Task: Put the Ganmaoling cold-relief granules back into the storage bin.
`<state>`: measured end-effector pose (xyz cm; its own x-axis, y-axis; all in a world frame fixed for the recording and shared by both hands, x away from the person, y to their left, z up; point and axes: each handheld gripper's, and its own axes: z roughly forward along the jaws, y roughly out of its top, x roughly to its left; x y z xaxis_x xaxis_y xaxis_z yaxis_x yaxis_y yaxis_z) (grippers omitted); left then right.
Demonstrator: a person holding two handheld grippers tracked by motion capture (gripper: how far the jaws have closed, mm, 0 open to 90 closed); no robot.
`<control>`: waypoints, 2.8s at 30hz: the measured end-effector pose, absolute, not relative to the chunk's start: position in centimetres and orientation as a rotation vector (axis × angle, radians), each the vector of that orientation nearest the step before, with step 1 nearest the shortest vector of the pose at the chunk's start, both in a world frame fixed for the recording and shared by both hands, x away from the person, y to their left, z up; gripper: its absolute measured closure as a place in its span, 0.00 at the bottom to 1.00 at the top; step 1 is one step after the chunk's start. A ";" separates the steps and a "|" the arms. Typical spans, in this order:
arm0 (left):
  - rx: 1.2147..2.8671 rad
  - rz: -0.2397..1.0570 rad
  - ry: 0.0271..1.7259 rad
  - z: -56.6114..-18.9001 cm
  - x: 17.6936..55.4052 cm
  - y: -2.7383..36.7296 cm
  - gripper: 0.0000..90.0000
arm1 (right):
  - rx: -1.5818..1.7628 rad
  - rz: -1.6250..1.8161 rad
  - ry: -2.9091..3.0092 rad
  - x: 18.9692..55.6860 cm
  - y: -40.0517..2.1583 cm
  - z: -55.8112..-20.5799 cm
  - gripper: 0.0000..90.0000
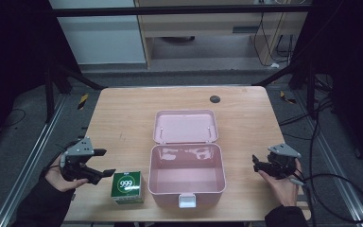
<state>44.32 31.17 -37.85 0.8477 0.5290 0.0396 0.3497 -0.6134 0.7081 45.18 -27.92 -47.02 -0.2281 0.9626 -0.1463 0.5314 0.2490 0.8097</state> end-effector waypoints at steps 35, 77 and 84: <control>2.615 0.165 0.274 -38.7 43.6 25.4 0.08 | 1.356 0.822 1.912 45.2 -28.1 -47.3 0.06; 2.754 0.127 0.184 -41.0 44.1 22.7 0.04 | 1.317 0.765 1.982 45.5 -27.7 -47.9 0.03; 2.778 0.100 0.185 -41.9 44.3 22.8 0.05 | 1.304 0.750 2.000 45.5 -27.5 -48.1 0.03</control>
